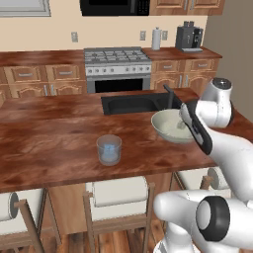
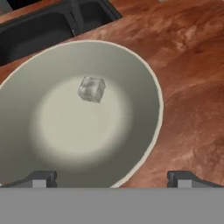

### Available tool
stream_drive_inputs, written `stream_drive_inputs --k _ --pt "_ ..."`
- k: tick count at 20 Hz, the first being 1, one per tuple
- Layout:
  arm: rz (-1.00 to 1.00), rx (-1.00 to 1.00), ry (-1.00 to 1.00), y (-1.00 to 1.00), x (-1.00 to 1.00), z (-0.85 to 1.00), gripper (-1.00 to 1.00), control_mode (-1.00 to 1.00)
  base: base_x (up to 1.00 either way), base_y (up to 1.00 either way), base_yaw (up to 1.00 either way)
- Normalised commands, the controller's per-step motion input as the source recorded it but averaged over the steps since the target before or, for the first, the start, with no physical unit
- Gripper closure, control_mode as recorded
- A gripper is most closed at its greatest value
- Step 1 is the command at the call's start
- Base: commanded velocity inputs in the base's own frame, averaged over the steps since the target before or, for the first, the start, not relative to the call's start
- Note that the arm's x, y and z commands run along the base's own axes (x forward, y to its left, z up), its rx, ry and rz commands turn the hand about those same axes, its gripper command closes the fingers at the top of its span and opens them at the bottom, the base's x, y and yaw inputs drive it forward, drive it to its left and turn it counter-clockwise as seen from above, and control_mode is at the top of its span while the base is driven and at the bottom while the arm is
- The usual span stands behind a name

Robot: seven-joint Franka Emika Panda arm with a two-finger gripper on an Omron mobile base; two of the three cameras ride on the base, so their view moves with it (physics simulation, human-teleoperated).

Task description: There are four ice cubes in the ice bowl. Place two ice cubes in each glass of water.

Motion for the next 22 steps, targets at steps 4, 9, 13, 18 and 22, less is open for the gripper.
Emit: stream_drive_inputs --k 4,9,13,18,22 --pt "-0.12 0.0 0.0 0.0 0.26 -0.12 -1.0 -1.0 0.0 0.0 0.0" --pt "-0.02 0.0 0.0 0.0 0.32 -0.19 -1.0 -1.0 0.0 0.0 0.0" --pt "0.0 0.01 0.01 0.0 0.33 -0.32 -1.0 -1.0 0.0 0.0 0.0" --pt "0.0 0.0 0.05 0.0 0.35 -0.26 -1.0 -1.0 0.0 0.0 0.0" --pt "0.0 0.0 0.05 0.0 0.35 -0.13 -1.0 -1.0 0.0 0.0 0.0"
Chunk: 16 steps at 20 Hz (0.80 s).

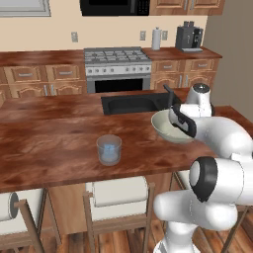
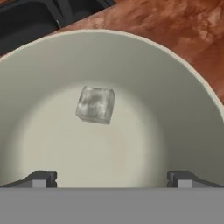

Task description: There are four ice cubes in the ice bowl. Place two ice cubes in each glass of water.

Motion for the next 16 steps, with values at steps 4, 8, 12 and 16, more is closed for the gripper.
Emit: stream_drive_inputs --k 4,8,12,16 --pt "0.0 0.0 0.05 0.0 0.39 -0.05 -1.0 -1.0 0.0 0.0 0.0" --pt "0.0 0.0 0.06 0.0 0.4 -0.07 -1.0 -1.0 0.0 0.0 0.0" --pt "0.0 0.01 0.07 -0.08 0.32 -0.15 -1.0 -1.0 0.0 0.0 0.0" --pt "-0.01 0.03 0.07 -0.22 0.16 -0.22 -1.0 -1.0 0.0 0.0 0.0"
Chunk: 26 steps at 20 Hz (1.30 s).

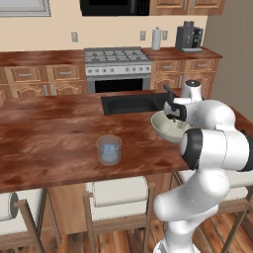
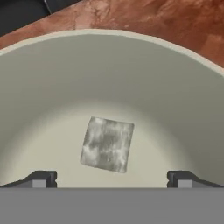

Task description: There are four ice cubes in the ice bowl. Place two ice cubes in each glass of water.

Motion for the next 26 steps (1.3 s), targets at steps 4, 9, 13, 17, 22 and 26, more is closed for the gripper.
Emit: stream_drive_inputs --k 4,9,13,17,22,26 --pt "-0.02 0.03 0.04 -0.2 0.16 -0.15 -1.0 -1.0 0.0 0.0 0.0" --pt "-0.04 0.0 0.01 -0.01 0.14 -0.09 -1.0 -1.0 0.0 0.0 0.0" --pt "-0.05 0.0 0.0 0.0 0.04 -0.07 -1.0 -1.0 0.0 0.0 0.0" --pt "-0.06 0.0 0.0 0.0 0.05 -0.13 -1.0 -1.0 0.0 0.0 0.0" --pt "-0.05 0.0 0.0 0.05 0.13 -0.17 -1.0 -1.0 0.0 0.0 0.0" --pt "-0.05 0.0 0.0 0.01 0.18 -0.15 -1.0 -1.0 0.0 0.0 0.0"
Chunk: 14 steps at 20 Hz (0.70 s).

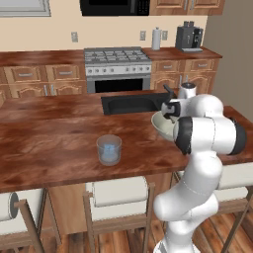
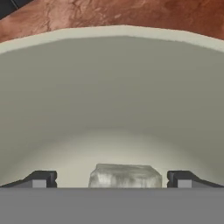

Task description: There are four ice cubes in the ice bowl. Place two ice cubes in each glass of water.

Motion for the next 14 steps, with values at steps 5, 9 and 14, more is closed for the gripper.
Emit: stream_drive_inputs --k 5,9,14 --pt "-0.05 0.0 0.0 0.0 0.17 -0.15 -1.0 -1.0 0.0 0.0 0.0" --pt "-0.05 0.0 0.0 0.0 0.09 -0.1 1.0 -1.0 0.0 0.0 0.0" --pt "-0.05 0.0 0.0 0.0 0.01 -0.02 1.0 -1.0 0.0 0.0 0.0"
